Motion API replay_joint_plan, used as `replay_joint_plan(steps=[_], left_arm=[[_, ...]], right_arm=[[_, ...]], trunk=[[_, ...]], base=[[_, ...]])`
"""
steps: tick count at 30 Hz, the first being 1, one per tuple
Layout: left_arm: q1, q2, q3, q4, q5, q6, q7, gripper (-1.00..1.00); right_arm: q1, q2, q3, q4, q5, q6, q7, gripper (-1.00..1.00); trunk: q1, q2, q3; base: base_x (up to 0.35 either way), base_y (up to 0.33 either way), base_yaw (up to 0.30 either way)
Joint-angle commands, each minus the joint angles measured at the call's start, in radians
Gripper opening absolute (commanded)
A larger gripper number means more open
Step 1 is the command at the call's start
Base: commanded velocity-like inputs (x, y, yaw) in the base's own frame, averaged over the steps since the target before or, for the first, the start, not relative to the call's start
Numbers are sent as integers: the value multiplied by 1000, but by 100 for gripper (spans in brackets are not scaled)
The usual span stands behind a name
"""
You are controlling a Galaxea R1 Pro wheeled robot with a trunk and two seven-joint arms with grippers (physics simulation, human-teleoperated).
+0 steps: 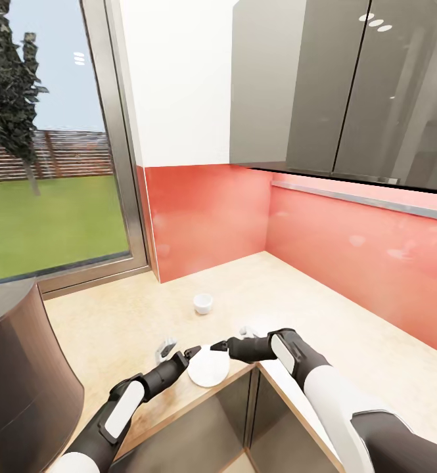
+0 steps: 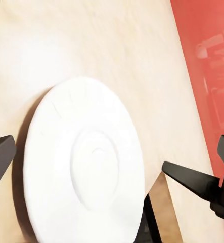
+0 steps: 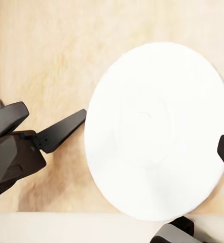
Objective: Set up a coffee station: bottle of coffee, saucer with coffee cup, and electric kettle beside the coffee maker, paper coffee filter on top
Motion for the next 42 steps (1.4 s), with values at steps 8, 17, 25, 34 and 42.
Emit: replay_joint_plan(steps=[8,17,25,34,42], left_arm=[[-1,0,0,0,7,6,0,100],[1,-3,-2,1,6,6,0,100],[1,-8,-2,1,7,5,0,100],[1,-11,1,4,17,1,0,100],[2,-11,-3,23,92,-57,0,100]], right_arm=[[-1,-1,5,-1,-8,5,-4,100],[-1,0,6,8,-6,4,-6,100],[0,-1,5,9,-7,4,-6,100],[0,-1,6,15,-8,-22,-6,100],[0,-1,5,32,-8,-51,-6,100]], trunk=[[1,-2,-2],[1,-2,-2],[1,-2,-2],[1,-2,-2],[1,-2,-2]], base=[[0,0,0],[0,0,0],[0,0,0],[0,0,0],[0,0,0]])
